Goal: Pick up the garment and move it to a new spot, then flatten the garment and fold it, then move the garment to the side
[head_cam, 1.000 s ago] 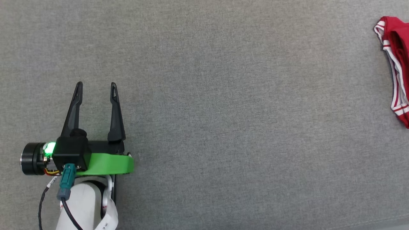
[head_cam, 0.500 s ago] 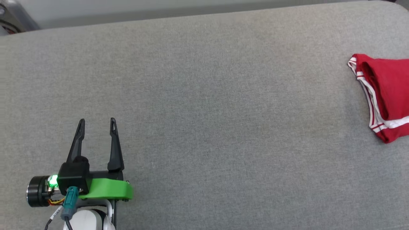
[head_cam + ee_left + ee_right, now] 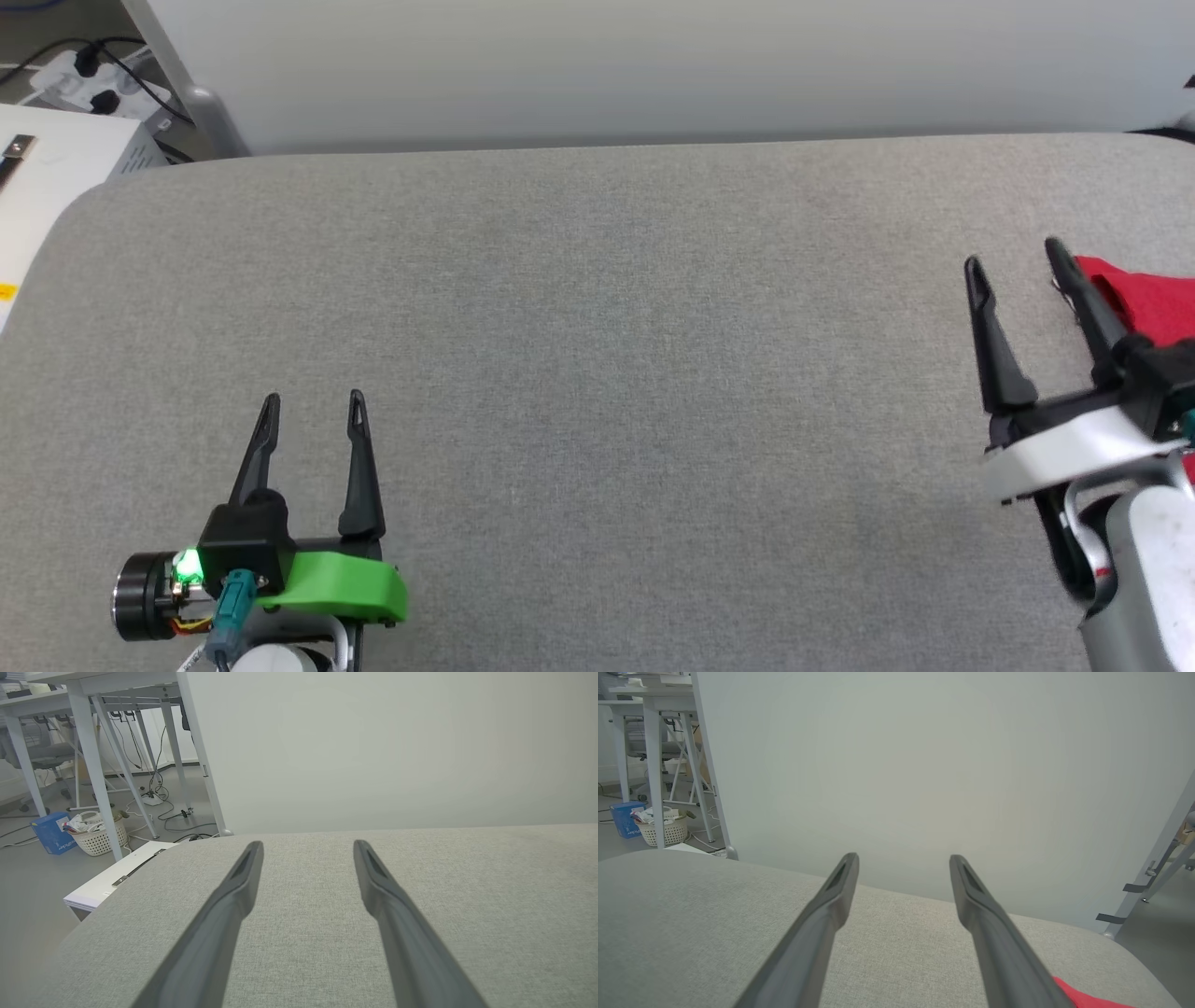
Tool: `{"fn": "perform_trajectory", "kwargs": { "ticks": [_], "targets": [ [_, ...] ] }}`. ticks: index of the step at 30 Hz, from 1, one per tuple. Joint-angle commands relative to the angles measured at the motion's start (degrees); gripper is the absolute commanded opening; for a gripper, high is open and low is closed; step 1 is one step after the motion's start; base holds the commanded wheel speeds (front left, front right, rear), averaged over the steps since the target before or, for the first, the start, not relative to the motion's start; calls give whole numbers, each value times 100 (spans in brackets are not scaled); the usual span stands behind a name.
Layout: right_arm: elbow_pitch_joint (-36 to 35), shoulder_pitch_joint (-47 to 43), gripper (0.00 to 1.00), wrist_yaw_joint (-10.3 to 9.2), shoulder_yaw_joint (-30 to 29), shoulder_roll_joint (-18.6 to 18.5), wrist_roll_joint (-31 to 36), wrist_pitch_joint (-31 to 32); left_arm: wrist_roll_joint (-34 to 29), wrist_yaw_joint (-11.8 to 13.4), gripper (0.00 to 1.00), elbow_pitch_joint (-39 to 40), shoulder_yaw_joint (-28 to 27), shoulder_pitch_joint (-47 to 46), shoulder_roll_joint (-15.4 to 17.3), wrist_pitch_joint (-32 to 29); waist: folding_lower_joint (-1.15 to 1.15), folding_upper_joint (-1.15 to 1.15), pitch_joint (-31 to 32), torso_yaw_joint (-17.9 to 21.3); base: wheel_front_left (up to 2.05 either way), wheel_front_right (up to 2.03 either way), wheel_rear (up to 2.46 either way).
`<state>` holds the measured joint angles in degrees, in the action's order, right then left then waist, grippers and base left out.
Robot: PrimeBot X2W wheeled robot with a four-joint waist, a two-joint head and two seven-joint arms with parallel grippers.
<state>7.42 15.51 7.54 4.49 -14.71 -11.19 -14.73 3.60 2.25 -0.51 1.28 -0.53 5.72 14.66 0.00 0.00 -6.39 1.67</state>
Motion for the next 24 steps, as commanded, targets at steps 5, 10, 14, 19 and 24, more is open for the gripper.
{"fn": "perform_trajectory", "kwargs": {
  "ticks": [5,10,14,19,24],
  "targets": [
    [-93,-759,100,-5,-200,397,-20,-26,59,-39,100,-132,30,208,-33,34,0,0,290,-199,0,0,0],
    [-270,-1296,100,-5,-408,638,34,-27,91,-96,100,-209,84,314,-47,34,0,0,414,-222,0,0,0],
    [-398,-1640,100,-5,-554,762,40,-27,119,-133,100,-254,112,395,-57,34,0,0,515,-243,0,0,0],
    [-465,-1911,100,-5,-603,836,56,-27,145,-165,100,-273,125,466,-66,34,0,0,584,-254,0,0,0],
    [-473,-2027,100,-5,-577,843,100,-27,171,-199,100,-328,133,521,-76,34,0,0,622,-256,0,0,0]
  ]
}}
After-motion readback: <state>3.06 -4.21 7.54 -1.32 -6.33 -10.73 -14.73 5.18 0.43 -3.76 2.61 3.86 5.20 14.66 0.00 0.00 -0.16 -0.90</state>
